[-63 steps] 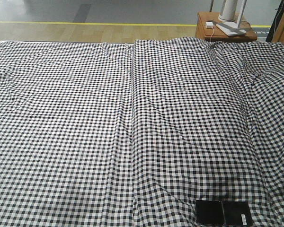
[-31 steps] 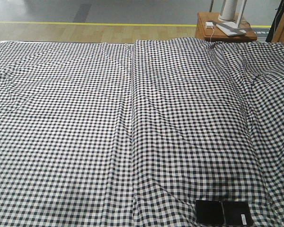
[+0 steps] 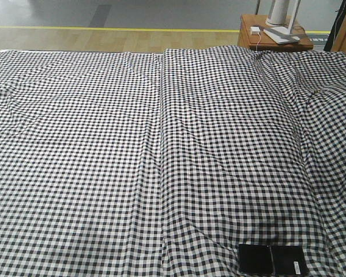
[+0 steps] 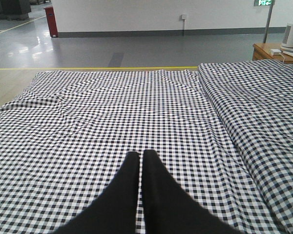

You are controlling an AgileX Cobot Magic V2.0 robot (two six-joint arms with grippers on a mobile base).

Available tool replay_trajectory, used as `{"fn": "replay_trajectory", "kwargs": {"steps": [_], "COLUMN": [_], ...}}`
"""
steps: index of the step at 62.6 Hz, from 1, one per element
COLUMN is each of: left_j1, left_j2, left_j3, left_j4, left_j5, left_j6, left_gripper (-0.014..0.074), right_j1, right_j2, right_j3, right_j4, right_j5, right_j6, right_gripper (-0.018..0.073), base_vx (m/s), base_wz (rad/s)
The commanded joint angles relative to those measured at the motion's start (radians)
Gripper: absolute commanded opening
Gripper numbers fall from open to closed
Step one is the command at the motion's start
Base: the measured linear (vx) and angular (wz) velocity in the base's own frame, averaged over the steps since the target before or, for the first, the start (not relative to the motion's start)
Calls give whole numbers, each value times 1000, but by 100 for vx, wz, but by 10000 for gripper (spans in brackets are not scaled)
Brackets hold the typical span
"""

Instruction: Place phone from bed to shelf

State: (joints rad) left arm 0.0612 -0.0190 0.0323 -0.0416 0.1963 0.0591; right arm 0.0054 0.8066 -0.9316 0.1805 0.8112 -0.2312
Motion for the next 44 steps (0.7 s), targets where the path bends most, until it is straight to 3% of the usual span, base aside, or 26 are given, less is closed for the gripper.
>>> {"fn": "replay_trajectory", "kwargs": {"steps": [1,13,18,44], "left_j1": [0,0,0,0], "left_j2": [-8,-8,-8,-8], "left_j3": [7,7,7,7], "left_j4": [-9,-9,-9,-9], "left_j5": [-70,-70,-70,-70], "left_j6": [0,0,0,0], "left_gripper": [1,1,1,1], "right_j1": [-4,-4,-4,-4], "right_j2": [56,138,165,271], "right_j3": [-34,-34,-34,-36], "right_j4": [-1,-1,-2,-42], "right_j5": [17,70,74,44], "right_j6": [37,66,68,122], "right_gripper": [342,652,730,692], "base_vx": [0,0,0,0], "base_wz": [0,0,0,0]}}
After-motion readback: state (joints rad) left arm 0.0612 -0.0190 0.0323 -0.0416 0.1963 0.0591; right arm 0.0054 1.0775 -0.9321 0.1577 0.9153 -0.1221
